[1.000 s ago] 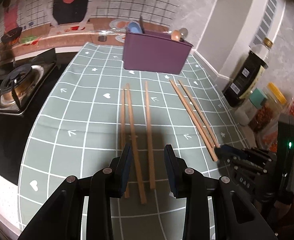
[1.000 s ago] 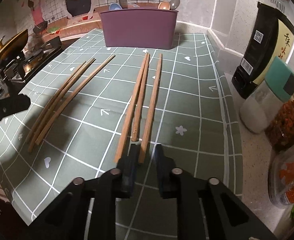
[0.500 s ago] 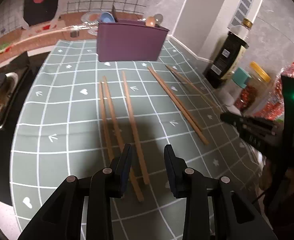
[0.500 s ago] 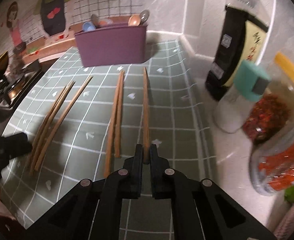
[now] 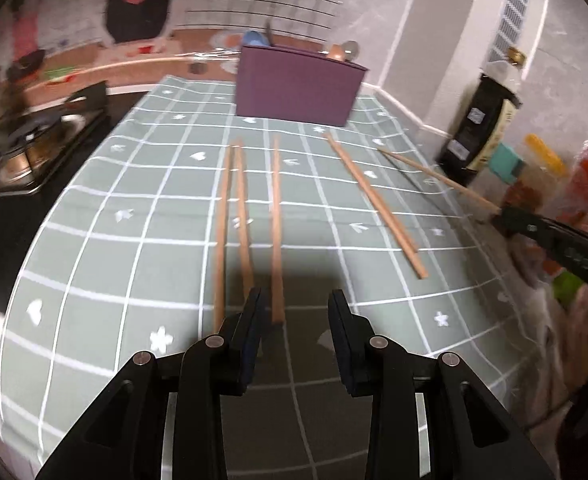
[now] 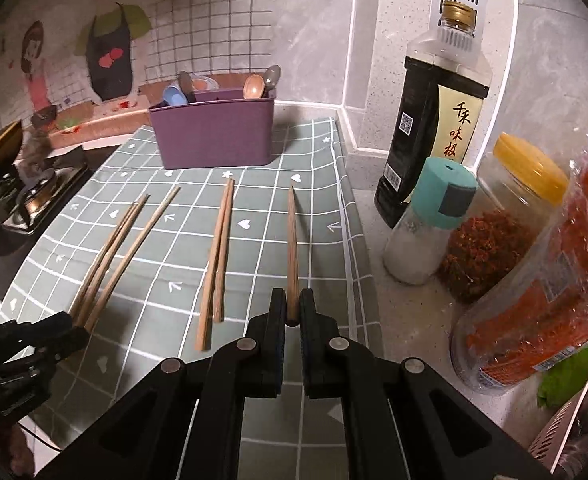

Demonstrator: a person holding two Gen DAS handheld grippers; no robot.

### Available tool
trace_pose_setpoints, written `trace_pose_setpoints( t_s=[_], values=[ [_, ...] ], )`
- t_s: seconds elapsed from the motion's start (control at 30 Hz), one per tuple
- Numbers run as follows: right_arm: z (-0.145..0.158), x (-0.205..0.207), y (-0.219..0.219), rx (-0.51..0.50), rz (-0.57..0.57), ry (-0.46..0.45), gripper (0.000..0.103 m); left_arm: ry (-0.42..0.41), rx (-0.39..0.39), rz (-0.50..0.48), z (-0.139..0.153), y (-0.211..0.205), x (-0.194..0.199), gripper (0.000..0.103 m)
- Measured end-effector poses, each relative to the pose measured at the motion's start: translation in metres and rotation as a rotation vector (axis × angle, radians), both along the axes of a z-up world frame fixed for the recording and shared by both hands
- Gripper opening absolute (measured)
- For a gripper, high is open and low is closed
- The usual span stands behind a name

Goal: Organize utensils
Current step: 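Grasp a wooden chopstick with the right tool while the left grasps another chopstick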

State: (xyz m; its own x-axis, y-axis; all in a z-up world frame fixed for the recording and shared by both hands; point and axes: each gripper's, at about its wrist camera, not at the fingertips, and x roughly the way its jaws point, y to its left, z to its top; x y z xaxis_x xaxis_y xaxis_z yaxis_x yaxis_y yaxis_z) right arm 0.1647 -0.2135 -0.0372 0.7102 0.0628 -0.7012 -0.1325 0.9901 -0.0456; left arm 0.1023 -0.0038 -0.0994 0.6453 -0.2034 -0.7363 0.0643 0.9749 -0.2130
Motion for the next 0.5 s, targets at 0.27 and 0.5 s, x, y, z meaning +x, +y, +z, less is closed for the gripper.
trace_pose_setpoints(
  t_s=[0.27,0.5],
  values=[
    [-0.005,-0.01,-0.008,0.077,0.056,-0.017,0.006,-0.024,0.018,0.097,-0.004,0.002,-0.005,0.034],
    [-0.004,-0.015,-0.006,0.103,0.059,-0.026,0.006,-0.012,0.008,0.068,-0.006,-0.004,-0.006,0.027]
  ],
)
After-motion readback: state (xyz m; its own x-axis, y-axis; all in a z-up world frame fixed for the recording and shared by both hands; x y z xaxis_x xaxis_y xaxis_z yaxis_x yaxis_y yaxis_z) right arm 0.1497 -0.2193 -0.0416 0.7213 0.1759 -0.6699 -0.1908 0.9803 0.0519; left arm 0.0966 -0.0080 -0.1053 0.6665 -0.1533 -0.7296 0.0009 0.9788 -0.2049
